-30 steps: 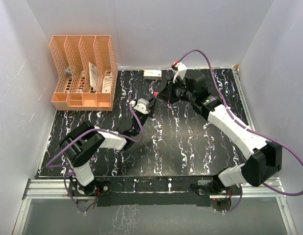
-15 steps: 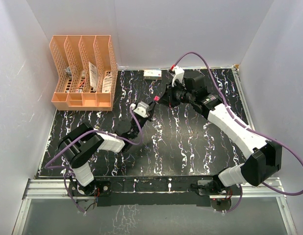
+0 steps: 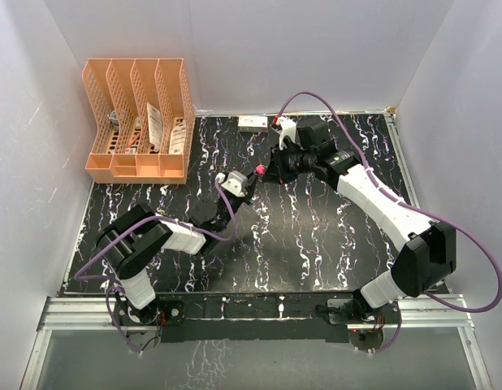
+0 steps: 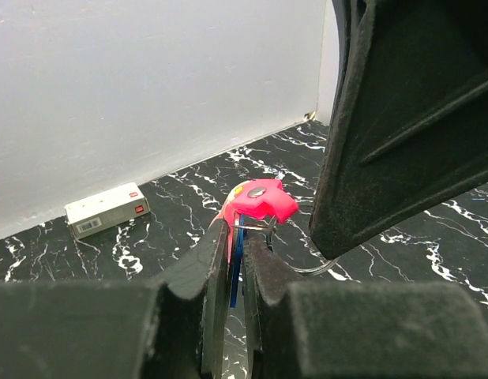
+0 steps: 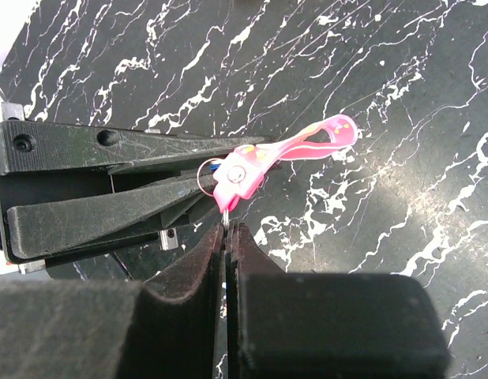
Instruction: Put the keys on the keyring
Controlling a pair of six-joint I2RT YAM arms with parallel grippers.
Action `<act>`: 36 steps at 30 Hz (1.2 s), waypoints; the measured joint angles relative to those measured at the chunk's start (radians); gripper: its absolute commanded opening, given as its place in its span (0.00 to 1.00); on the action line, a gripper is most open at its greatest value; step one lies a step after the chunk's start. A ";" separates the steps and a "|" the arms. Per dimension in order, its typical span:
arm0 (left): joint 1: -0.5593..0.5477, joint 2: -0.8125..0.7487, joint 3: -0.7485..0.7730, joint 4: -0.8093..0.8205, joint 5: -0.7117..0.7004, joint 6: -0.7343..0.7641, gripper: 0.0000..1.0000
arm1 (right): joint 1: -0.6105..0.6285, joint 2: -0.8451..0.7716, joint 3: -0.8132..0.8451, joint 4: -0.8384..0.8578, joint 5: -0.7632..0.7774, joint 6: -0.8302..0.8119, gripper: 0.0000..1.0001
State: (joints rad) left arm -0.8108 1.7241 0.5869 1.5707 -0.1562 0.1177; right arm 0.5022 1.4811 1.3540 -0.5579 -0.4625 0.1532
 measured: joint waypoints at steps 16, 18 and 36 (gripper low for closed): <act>0.003 -0.007 0.000 0.003 0.031 -0.015 0.00 | 0.000 0.000 0.024 -0.037 -0.008 -0.020 0.00; 0.003 -0.007 0.000 0.003 0.033 -0.015 0.00 | 0.000 0.000 0.024 -0.038 -0.007 -0.021 0.00; 0.008 -0.007 0.000 0.010 0.048 -0.057 0.00 | 0.000 -0.017 0.011 0.059 -0.007 0.007 0.00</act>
State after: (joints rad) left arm -0.8032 1.7168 0.5869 1.5803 -0.1078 0.0608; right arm 0.5018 1.4643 1.3651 -0.4992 -0.4698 0.1604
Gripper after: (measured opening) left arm 0.083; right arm 0.015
